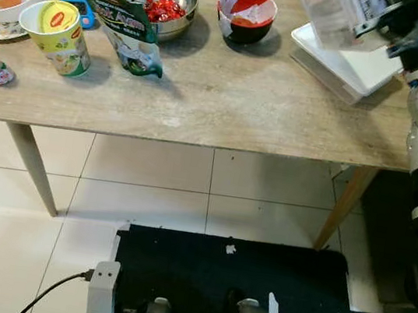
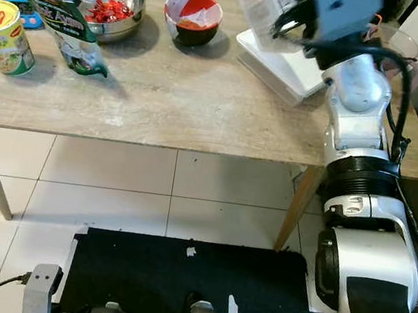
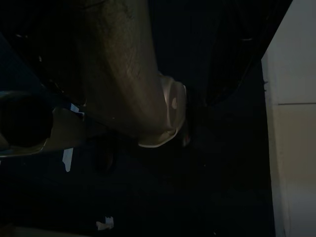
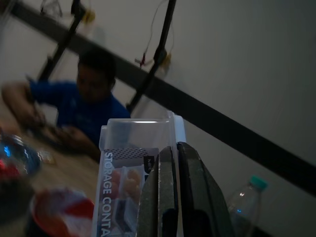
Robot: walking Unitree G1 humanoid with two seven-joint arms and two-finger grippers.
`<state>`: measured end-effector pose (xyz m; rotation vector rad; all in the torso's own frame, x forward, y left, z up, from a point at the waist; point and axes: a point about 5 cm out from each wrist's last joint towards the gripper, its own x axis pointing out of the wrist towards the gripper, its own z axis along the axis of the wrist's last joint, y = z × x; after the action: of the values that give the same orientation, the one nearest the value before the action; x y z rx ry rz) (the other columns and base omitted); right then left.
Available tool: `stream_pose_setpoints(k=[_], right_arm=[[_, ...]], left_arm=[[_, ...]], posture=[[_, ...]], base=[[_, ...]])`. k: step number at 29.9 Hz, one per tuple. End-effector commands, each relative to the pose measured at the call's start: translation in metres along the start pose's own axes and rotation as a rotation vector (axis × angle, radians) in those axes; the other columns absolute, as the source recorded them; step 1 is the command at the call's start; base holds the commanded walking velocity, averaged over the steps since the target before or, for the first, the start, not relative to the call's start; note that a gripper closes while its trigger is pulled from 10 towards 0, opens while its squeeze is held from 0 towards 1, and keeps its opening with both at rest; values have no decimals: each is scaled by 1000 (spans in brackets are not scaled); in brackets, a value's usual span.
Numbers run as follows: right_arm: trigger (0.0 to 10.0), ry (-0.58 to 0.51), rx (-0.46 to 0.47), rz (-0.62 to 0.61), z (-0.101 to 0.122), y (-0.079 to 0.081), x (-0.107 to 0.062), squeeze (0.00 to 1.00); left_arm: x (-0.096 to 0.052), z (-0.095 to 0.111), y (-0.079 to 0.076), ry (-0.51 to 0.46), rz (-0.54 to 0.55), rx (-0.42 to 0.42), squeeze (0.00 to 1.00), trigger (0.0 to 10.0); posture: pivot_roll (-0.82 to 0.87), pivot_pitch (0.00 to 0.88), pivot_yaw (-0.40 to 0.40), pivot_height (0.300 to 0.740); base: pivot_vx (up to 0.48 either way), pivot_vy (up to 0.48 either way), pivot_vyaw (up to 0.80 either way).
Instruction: Restocking fridge
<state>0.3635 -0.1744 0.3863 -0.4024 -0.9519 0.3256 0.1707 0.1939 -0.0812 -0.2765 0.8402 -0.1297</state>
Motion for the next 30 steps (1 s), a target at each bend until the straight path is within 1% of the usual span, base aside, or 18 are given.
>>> stream_pose_setpoints(k=[1,2,5,6,10,11,12,14,16,19,20,21,22,24,26,28,29,30], right_arm=[[353,-40,88,-1,6,-3,-3,0],[353,-40,88,-1,6,-3,-3,0],[549,-26,124,24,5,1,-9,0],[549,-26,124,24,5,1,-9,0],[902,-27,219,86,5,13,-13,0],[1216,-29,244,97,6,14,-14,0],[1216,-29,244,97,6,14,-14,0],[1490,-34,284,114,6,17,-15,0],[1843,-35,330,129,7,18,-18,0],[2157,-33,363,145,8,19,-20,0],[2196,-34,375,151,9,19,-21,0],[2510,-42,401,158,10,19,-22,0],[2510,-42,401,158,10,19,-22,0],[3176,-60,448,146,11,17,-23,0],[3059,-77,497,142,13,15,-24,0],[3137,-94,538,144,15,13,-25,0],[3137,-94,538,144,15,13,-25,0],[3216,-100,556,146,16,12,-26,0]], left_arm=[[-1,-2,2,-18,23,-86,0,10000],[-1,-2,2,-18,23,-86,0,10000],[-1,16,11,-99,48,-127,0,10000],[-1,16,11,-99,48,-127,0,10000],[-5,55,29,-279,41,-247,0,10000],[-6,63,31,-316,23,-270,0,10000],[-6,63,31,-316,23,-270,0,10000],[-9,77,36,-391,-26,-331,0,10000],[-14,88,40,-455,-99,-382,0,10000],[-19,94,43,-491,-189,-412,0,10000],[-21,93,43,-490,-232,-413,0,10000],[-24,90,43,-469,-325,-420,0,10000],[-24,90,43,-469,-325,-420,0,10000],[-29,85,39,-431,-470,-405,0,10000],[-35,82,35,-409,-615,-397,0,10000],[-41,83,31,-412,-732,-385,0,10000],[-41,83,31,-412,-732,-385,0,10000],[-42,84,29,-415,-773,-377,0,10000]], posture=[[25,185,-32,740],[25,185,-32,740],[26,185,-32,740],[26,185,-32,740],[29,189,-29,740],[29,189,-29,740],[29,189,-29,740],[29,188,-29,740],[32,188,-29,740],[32,187,-27,740],[30,187,-24,740],[30,187,-24,740],[30,187,-24,740],[32,184,-21,740],[34,181,-20,740],[36,182,-19,740],[36,182,-19,740],[36,182,-19,740]], base=[[0,0,0],[0,0,0],[0,0,0],[0,0,0],[0,0,0],[0,0,0],[0,0,0],[0,0,0],[0,0,0],[0,0,0],[0,0,0],[0,0,0],[0,0,0],[0,0,0],[0,0,0],[0,0,0],[0,0,0],[0,0,0]])
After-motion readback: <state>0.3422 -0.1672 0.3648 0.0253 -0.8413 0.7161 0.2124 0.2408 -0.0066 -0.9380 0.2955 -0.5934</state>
